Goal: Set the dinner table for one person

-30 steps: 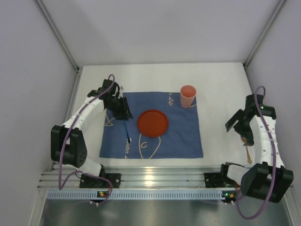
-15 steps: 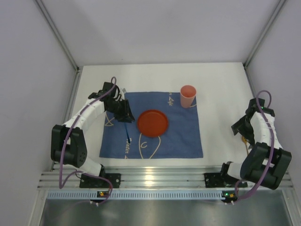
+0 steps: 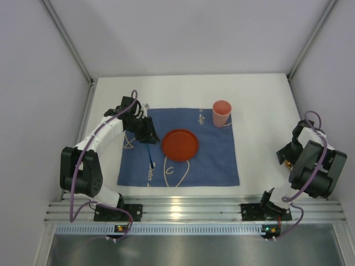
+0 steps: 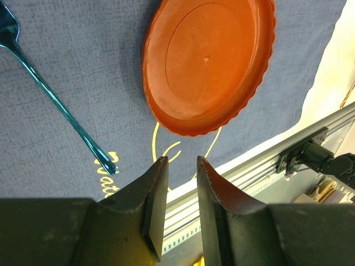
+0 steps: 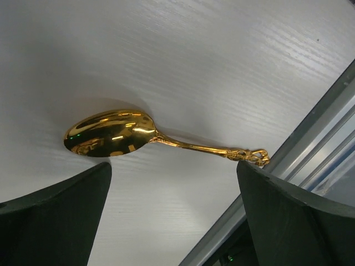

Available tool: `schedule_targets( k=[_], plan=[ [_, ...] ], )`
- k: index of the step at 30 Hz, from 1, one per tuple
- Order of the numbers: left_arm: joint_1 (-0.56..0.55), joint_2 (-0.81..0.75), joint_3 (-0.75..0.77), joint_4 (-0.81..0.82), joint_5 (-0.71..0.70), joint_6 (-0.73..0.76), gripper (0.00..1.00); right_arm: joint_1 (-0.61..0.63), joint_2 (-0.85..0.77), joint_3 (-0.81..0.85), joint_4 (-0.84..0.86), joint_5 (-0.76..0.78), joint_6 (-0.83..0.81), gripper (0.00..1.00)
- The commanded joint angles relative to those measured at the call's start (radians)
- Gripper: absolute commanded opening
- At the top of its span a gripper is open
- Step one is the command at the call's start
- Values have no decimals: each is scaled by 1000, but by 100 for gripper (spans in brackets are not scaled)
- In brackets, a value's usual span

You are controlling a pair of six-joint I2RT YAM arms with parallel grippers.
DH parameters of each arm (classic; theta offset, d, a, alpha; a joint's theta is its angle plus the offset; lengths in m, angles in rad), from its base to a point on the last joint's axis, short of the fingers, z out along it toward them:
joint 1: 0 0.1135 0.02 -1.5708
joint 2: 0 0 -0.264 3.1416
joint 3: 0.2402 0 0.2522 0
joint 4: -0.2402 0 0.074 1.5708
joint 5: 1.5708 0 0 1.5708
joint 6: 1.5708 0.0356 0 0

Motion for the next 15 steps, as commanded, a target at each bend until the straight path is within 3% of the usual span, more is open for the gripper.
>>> schedule_targets(
  k=[1, 10, 14, 15],
  plan=[
    [4, 1, 25, 30, -15, 21, 32, -21, 63, -5, 125, -1, -56, 100],
    [7, 76, 82, -14, -77, 36, 32, -30, 174, 35, 175, -47, -95, 99],
    [7, 104, 119, -36, -98, 36, 32, -50, 182, 23, 225, -99, -109, 88],
    [7, 105, 122, -37, -106, 36, 32, -55, 182, 15, 239, -115, -109, 81]
  ],
)
